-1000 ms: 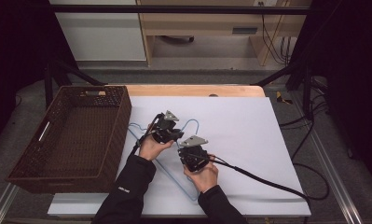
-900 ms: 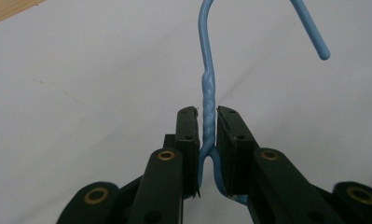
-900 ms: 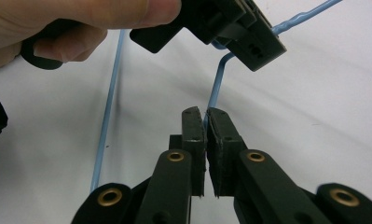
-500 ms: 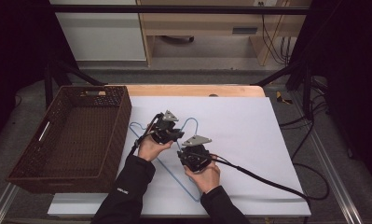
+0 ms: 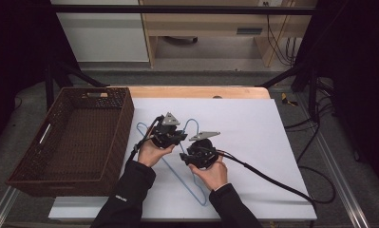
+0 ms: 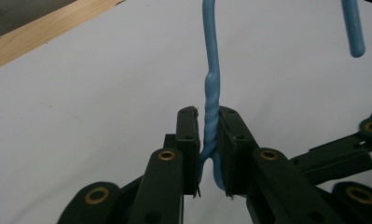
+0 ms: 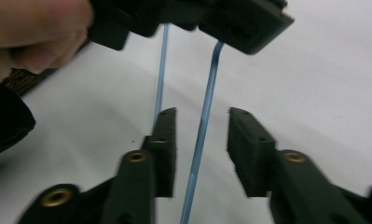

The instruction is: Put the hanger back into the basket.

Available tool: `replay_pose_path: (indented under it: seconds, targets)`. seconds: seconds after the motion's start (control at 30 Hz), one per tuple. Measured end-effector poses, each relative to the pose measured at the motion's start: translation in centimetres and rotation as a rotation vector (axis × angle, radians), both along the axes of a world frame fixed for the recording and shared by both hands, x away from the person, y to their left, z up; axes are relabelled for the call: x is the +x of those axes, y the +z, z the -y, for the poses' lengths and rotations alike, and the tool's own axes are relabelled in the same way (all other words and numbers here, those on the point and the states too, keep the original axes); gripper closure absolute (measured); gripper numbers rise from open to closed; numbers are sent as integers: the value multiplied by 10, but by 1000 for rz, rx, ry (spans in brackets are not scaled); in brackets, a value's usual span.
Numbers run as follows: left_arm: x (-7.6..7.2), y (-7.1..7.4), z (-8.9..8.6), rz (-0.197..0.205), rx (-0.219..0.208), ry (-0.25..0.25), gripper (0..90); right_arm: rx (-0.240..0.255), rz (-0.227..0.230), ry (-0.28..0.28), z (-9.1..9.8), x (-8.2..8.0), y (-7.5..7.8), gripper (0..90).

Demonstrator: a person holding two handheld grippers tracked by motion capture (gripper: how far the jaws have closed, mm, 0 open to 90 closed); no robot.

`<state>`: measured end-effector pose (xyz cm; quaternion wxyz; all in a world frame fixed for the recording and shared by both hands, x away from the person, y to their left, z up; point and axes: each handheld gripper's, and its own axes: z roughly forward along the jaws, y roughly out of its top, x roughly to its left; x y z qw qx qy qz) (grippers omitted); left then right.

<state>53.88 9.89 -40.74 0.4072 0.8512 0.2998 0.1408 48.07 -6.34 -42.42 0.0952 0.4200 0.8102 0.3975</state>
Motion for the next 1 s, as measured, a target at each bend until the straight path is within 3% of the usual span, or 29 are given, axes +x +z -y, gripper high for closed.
replay_pose_path:
  seconds: [0.17, 0.27, 0.47, 0.53, 0.7, 0.77, 0.87, 1.0]
  targets:
    - [0, -1, -1, 4, 3, 1, 794, 13, -49, 3, -3, 3, -7, 839]
    - [0, -1, -2, 1, 3, 4, 793, 23, -75, -22, -3, 4, -7, 864]
    - [-2, 2, -5, 7, -23, 3, 779, 21, -73, -60, -2, 3, -4, 884]
    - [-6, 8, -6, 15, -44, 2, 686, 22, -63, -68, -1, 2, -2, 884]
    - [-18, 32, -18, 77, -46, -3, 493, -1, -39, -67, 7, 3, 8, 884]
    - [-25, 42, -24, 99, -45, -4, 470, -10, -29, -56, 12, 4, 13, 884]
    - [-35, 55, -34, 135, -31, -14, 389, -23, -10, -16, 26, 5, 24, 884]
    - [-45, 61, -41, 155, -12, -31, 298, -22, 15, 65, 41, 3, 38, 883]
